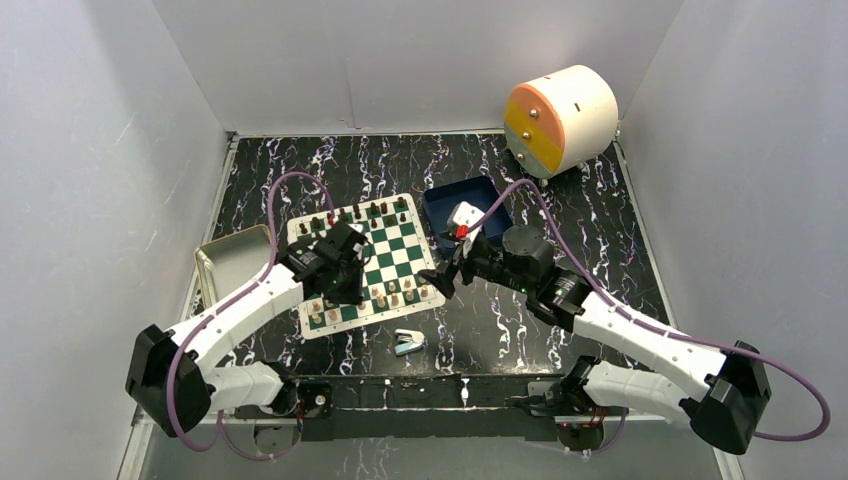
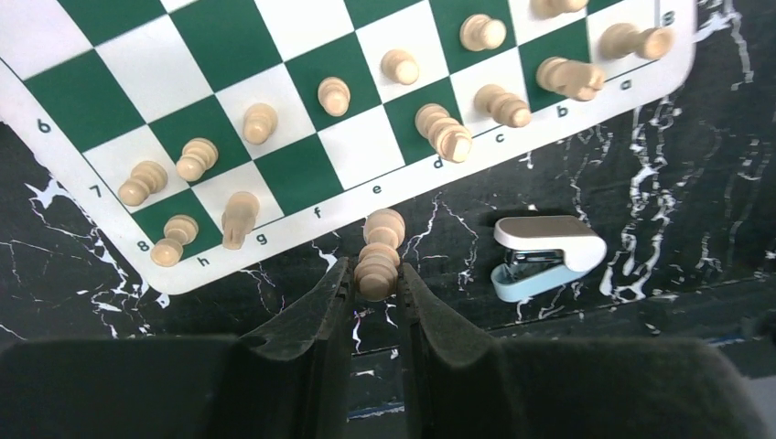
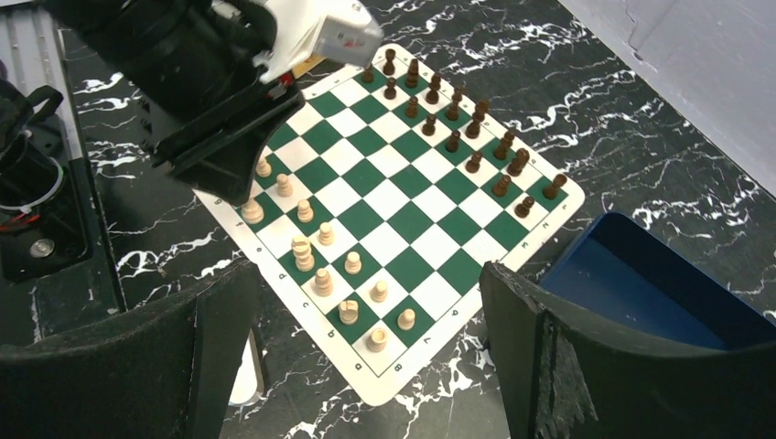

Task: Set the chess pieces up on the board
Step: Place the chess piece on the chessboard.

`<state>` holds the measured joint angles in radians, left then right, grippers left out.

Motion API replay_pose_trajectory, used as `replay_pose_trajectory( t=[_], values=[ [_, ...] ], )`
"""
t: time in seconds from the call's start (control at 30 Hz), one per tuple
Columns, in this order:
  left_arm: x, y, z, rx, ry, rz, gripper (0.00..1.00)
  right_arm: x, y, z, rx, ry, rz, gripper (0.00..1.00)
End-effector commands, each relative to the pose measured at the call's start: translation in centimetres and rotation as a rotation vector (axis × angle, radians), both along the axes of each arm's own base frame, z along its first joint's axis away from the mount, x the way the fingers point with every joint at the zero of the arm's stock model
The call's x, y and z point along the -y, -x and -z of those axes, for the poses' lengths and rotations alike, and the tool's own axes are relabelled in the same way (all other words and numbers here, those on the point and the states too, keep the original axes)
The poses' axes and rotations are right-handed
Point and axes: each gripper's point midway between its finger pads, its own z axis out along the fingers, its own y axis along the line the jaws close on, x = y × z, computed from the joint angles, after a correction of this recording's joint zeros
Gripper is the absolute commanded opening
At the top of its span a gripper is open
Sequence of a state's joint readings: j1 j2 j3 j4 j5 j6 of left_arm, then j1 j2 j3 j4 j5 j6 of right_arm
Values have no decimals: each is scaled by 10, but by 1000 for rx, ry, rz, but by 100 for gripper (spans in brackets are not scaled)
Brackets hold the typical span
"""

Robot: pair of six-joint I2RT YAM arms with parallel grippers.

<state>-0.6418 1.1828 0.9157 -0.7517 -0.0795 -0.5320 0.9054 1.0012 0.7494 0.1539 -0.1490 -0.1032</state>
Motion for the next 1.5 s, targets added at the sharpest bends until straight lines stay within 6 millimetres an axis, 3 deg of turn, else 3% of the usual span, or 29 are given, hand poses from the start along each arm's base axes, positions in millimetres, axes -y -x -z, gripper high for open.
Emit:
replay_pose_trajectory(
  t=[0.0,0.27,1.2,1.47],
  values=[
    [0,-4,12,51,-54,-41,10,10,-6,-17,22,-38,64,99],
    [6,-5,36,47,-76,-43,12,16,-4,-19,31,-43,79,99],
    [-3,-12,59,28,-186,-25,12,19,-5,-22,43,-37,92,99],
    [-3,-13,63,17,-200,-20,21,19,-3,-18,28,-27,86,99]
  ],
)
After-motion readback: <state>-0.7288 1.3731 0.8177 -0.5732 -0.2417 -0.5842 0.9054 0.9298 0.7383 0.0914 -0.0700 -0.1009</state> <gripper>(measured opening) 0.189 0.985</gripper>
